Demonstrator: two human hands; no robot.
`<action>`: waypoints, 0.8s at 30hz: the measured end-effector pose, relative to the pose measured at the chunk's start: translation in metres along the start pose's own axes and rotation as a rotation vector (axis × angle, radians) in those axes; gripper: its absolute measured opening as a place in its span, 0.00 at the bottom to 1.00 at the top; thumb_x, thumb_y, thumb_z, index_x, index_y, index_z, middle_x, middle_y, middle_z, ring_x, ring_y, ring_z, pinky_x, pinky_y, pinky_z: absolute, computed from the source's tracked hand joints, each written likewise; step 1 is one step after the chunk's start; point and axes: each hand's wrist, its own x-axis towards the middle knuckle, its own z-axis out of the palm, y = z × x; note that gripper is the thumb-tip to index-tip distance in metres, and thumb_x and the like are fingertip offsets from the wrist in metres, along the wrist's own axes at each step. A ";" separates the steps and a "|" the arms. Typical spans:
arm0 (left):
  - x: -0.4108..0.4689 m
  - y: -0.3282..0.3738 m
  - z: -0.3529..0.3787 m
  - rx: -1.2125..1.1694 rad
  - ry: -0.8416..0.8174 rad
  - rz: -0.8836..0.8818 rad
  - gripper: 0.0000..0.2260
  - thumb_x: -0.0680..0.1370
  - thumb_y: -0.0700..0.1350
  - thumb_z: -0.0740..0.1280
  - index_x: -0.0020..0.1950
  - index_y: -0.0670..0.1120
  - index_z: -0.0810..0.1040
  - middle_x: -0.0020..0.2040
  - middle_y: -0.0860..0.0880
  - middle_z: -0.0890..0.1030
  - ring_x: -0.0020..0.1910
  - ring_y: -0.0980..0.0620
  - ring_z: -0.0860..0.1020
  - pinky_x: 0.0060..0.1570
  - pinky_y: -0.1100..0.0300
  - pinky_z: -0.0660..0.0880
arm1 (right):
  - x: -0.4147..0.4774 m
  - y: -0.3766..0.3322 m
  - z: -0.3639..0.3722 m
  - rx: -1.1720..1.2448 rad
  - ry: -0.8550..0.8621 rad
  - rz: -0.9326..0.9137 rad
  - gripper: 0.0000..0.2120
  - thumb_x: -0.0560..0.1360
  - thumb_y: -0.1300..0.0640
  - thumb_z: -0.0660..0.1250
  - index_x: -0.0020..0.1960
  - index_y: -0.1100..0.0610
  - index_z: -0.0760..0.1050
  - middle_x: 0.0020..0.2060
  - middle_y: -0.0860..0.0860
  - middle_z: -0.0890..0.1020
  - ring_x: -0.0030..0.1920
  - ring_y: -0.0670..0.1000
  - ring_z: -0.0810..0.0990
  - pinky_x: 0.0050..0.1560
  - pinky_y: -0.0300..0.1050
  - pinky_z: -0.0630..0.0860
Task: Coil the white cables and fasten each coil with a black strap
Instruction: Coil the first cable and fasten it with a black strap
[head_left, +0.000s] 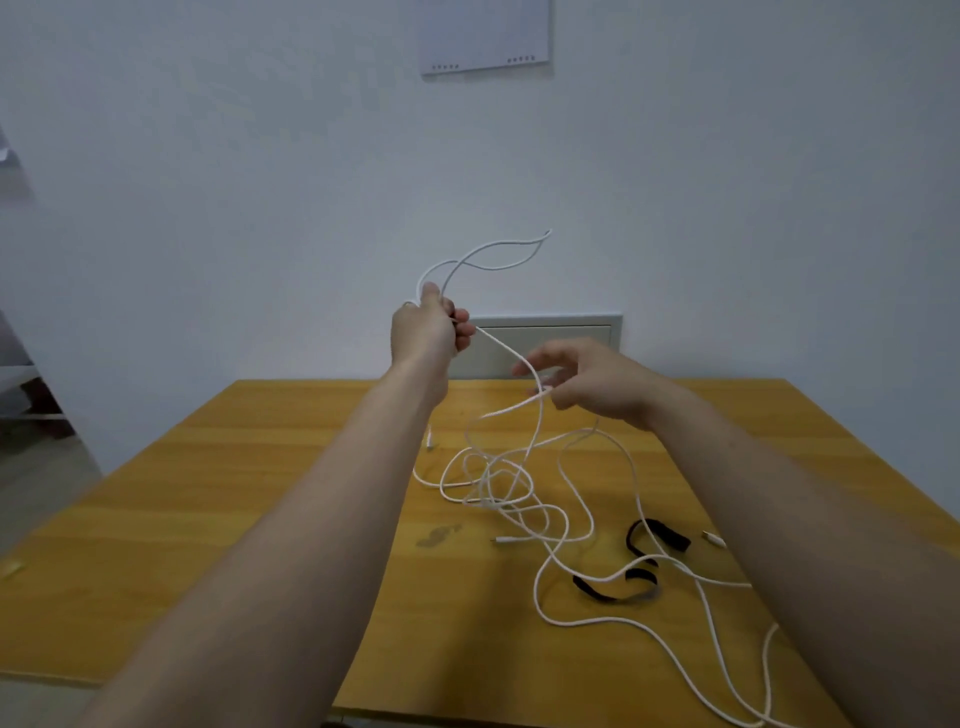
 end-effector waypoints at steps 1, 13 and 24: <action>-0.001 0.000 0.001 0.001 -0.013 -0.007 0.19 0.87 0.51 0.56 0.38 0.46 0.69 0.34 0.48 0.77 0.26 0.54 0.75 0.31 0.62 0.74 | 0.000 0.000 0.000 0.045 -0.034 0.013 0.20 0.69 0.67 0.67 0.58 0.55 0.82 0.57 0.51 0.85 0.58 0.59 0.83 0.46 0.46 0.74; -0.016 0.026 0.009 -0.220 -0.155 0.037 0.20 0.87 0.51 0.55 0.36 0.48 0.67 0.31 0.50 0.75 0.25 0.55 0.72 0.32 0.64 0.70 | 0.006 -0.023 -0.004 -0.361 0.020 0.176 0.12 0.82 0.55 0.65 0.47 0.62 0.84 0.36 0.54 0.83 0.29 0.51 0.77 0.30 0.42 0.72; -0.010 0.035 0.002 0.000 -0.158 0.120 0.21 0.87 0.51 0.54 0.45 0.43 0.82 0.43 0.49 0.87 0.30 0.55 0.77 0.39 0.60 0.72 | 0.016 -0.053 -0.031 -0.075 0.725 -0.121 0.07 0.79 0.58 0.68 0.44 0.58 0.80 0.30 0.54 0.83 0.29 0.51 0.84 0.35 0.48 0.81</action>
